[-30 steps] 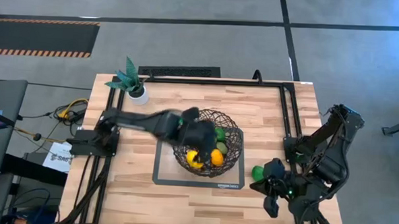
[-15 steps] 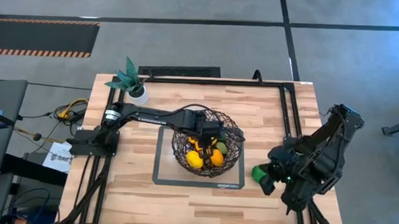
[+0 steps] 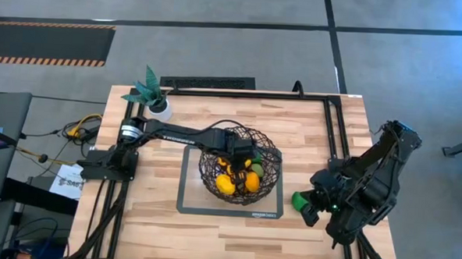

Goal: Build produce basket
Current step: Put the lemon into the basket, then put the lime into the basket

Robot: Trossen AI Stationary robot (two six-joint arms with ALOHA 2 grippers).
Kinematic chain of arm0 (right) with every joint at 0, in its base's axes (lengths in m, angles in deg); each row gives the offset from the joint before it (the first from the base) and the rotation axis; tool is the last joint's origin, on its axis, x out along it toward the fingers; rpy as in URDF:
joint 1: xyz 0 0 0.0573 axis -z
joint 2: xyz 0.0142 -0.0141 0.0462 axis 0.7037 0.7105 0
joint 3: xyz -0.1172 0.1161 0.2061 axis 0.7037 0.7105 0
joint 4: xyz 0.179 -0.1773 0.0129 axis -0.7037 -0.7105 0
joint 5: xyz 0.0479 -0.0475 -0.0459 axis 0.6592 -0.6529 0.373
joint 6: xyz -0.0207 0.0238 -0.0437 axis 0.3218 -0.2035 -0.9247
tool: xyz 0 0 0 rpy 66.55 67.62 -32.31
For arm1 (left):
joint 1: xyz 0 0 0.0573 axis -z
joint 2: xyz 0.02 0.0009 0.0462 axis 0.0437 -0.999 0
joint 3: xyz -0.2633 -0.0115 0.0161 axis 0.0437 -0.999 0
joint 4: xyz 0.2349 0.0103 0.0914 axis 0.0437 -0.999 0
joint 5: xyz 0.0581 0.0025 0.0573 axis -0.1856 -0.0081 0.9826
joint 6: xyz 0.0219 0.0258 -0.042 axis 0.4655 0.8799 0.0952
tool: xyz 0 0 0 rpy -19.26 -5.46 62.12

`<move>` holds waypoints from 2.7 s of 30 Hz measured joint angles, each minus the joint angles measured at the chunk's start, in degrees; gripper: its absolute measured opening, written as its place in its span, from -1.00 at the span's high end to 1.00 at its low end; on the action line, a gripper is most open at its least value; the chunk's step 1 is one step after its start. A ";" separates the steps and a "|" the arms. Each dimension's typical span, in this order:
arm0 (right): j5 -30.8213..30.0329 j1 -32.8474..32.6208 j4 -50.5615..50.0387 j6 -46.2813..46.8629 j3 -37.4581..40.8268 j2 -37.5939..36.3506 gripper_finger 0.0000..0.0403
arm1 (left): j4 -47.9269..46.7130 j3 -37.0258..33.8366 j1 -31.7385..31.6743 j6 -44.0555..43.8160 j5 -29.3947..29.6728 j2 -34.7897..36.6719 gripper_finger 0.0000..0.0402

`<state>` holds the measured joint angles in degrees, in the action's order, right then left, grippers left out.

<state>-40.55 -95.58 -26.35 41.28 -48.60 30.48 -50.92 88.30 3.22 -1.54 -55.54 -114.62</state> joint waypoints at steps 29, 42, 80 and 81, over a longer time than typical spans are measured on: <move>21.01 -0.53 -6.36 1.26 5.16 -0.09 0.64 | -2.64 19.44 14.18 -1.74 3.77 -0.32 -0.79; 24.08 3.54 3.34 1.15 19.11 -0.02 0.33 | -9.72 19.40 22.22 -9.84 14.93 1.86 -0.79; 32.00 15.42 22.64 -4.58 41.31 -0.04 0.86 | -30.45 19.40 25.29 -17.37 24.18 9.99 -0.79; 32.06 15.23 22.99 -3.70 42.14 -0.04 0.83 | -30.46 19.40 25.36 -17.63 24.19 9.98 -0.79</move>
<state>-8.49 -80.34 -3.36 37.58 -6.46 30.44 -81.38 107.70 28.58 -19.17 -31.35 -104.64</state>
